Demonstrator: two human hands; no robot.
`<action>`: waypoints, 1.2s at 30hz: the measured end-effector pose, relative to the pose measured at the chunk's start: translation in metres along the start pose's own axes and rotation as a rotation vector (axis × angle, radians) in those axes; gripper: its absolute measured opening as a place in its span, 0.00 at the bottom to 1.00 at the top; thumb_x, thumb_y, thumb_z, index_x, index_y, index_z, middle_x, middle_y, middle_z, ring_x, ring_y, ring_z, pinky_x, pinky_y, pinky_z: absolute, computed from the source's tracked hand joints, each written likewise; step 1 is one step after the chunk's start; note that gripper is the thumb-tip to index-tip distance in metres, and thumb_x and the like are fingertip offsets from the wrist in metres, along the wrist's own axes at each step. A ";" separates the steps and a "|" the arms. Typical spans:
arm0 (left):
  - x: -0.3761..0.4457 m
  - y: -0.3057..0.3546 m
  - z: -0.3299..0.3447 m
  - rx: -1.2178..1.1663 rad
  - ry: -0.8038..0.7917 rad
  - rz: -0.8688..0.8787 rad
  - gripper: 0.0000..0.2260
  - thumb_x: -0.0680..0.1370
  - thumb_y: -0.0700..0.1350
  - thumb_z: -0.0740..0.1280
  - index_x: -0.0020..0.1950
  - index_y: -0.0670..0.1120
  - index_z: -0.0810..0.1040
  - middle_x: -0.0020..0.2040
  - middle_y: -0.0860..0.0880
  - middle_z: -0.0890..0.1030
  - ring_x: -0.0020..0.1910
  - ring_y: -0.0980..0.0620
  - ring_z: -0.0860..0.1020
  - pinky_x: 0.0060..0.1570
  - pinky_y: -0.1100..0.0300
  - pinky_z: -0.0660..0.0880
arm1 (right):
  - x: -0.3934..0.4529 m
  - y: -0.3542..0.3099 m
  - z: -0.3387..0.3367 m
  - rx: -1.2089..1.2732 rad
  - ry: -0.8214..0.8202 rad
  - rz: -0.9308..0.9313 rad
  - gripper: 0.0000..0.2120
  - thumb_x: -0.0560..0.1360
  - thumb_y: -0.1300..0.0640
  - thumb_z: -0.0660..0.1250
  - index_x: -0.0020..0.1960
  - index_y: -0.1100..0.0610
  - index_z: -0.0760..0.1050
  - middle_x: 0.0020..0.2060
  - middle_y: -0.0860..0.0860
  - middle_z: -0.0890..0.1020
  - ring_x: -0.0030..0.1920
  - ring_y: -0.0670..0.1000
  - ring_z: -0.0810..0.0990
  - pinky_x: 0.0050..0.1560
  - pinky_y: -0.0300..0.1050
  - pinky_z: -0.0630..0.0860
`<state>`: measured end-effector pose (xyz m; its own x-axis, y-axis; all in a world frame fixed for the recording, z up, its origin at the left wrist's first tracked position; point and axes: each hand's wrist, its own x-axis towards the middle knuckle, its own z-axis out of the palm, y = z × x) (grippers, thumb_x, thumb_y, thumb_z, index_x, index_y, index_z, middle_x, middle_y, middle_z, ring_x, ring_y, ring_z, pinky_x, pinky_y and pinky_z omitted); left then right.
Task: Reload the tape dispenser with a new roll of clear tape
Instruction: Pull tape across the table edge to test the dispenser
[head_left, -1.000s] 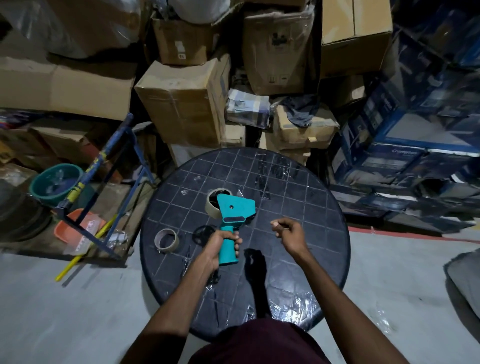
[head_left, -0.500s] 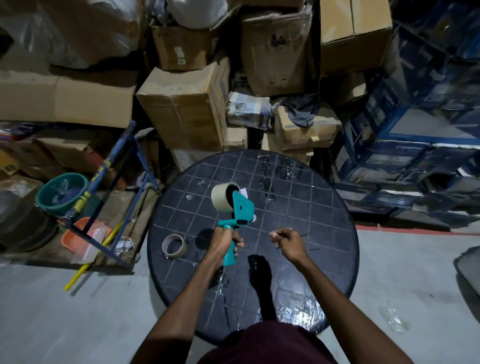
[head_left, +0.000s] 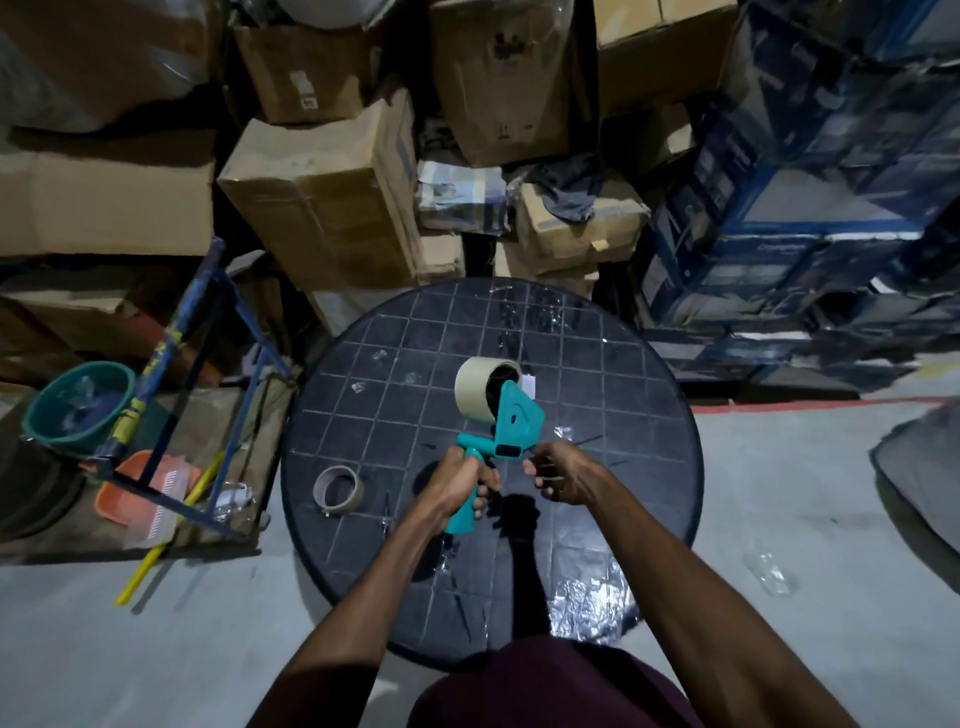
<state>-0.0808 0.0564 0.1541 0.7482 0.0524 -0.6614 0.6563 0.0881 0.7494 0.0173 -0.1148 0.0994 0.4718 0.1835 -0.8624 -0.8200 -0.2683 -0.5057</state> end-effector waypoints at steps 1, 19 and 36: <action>0.001 -0.002 0.004 0.025 -0.014 0.007 0.07 0.69 0.31 0.62 0.37 0.43 0.73 0.26 0.47 0.69 0.23 0.50 0.66 0.28 0.59 0.66 | 0.001 0.004 -0.004 0.012 0.012 -0.015 0.11 0.82 0.57 0.59 0.45 0.58 0.78 0.33 0.51 0.79 0.25 0.47 0.72 0.25 0.37 0.65; -0.007 -0.089 0.158 0.058 0.123 -0.060 0.10 0.72 0.26 0.60 0.38 0.40 0.72 0.29 0.44 0.76 0.21 0.53 0.67 0.23 0.62 0.64 | 0.023 0.088 -0.156 -0.178 0.045 -0.320 0.16 0.76 0.65 0.71 0.30 0.58 0.80 0.21 0.49 0.77 0.21 0.44 0.70 0.26 0.37 0.67; -0.022 -0.254 0.241 -0.240 0.422 -0.220 0.06 0.72 0.37 0.66 0.40 0.48 0.77 0.28 0.45 0.76 0.23 0.51 0.67 0.24 0.64 0.62 | 0.065 0.177 -0.186 -0.723 0.138 -0.437 0.10 0.73 0.69 0.69 0.40 0.60 0.88 0.36 0.52 0.88 0.38 0.48 0.84 0.53 0.36 0.80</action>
<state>-0.2398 -0.2067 -0.0141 0.4587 0.3980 -0.7945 0.7155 0.3647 0.5958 -0.0367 -0.3260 -0.0510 0.7712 0.3062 -0.5581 -0.1693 -0.7466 -0.6434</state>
